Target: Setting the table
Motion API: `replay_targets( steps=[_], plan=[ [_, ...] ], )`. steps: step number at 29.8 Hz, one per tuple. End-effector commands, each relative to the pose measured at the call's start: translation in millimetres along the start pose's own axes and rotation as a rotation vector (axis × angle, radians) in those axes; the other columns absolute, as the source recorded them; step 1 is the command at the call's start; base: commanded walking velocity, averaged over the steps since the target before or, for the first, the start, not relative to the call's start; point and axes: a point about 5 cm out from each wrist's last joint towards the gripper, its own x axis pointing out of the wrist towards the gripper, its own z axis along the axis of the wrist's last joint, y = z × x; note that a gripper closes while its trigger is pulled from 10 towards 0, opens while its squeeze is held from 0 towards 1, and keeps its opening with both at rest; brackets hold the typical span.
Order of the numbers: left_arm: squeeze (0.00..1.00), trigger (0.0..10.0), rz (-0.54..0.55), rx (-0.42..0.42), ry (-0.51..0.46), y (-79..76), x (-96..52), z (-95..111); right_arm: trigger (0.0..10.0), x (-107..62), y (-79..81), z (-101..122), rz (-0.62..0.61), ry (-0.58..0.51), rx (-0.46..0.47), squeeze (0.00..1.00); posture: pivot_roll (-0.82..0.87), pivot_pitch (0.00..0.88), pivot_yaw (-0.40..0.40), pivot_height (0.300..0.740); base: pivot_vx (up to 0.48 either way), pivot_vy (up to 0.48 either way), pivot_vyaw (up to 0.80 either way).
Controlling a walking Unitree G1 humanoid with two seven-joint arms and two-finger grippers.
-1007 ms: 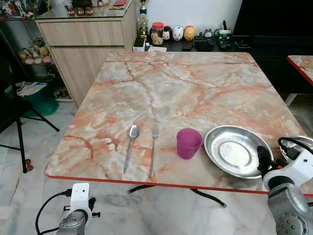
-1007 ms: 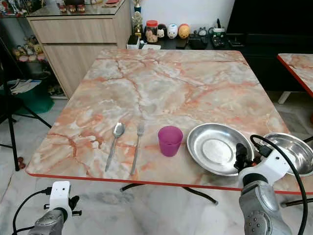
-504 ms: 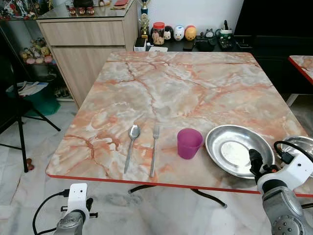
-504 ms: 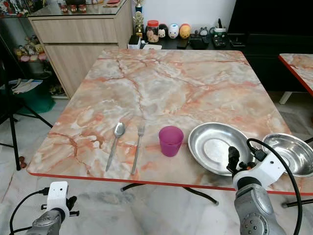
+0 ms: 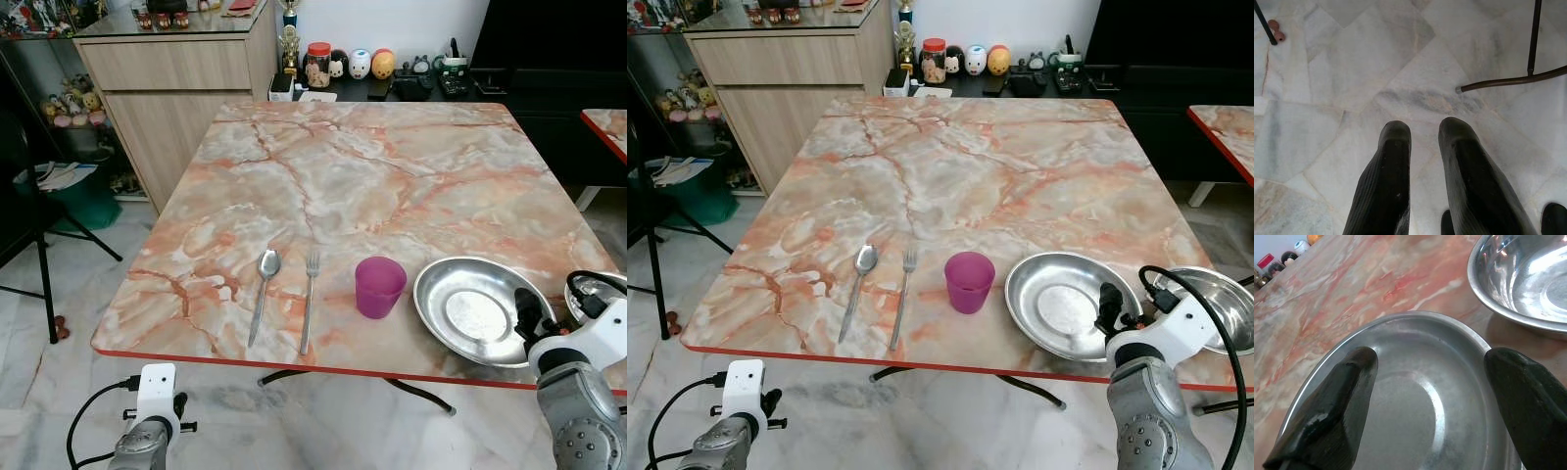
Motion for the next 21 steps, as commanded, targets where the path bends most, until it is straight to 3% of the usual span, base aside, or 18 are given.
replay_targets(
  steps=[1,12,21],
  plan=[
    [0.00,10.0,0.014,-0.005,0.009,2.1,0.0,-1,10.0,-2.2,-3.5,4,-0.023,-0.003,-0.005,0.00,-0.02,0.000,0.031,0.740,0.000,0.000,0.00],
    [0.00,10.0,0.015,-0.001,0.007,3.6,-0.1,0,10.0,-16.4,-17.2,-1,-0.120,0.026,0.006,0.00,-0.03,0.000,0.032,0.740,0.000,0.000,0.00],
    [0.00,10.0,0.004,0.009,0.006,0.8,0.3,0,10.0,-15.3,-23.6,-7,-0.129,0.085,-0.018,0.00,-0.03,0.000,0.032,0.740,0.000,0.000,0.00]
  ],
)
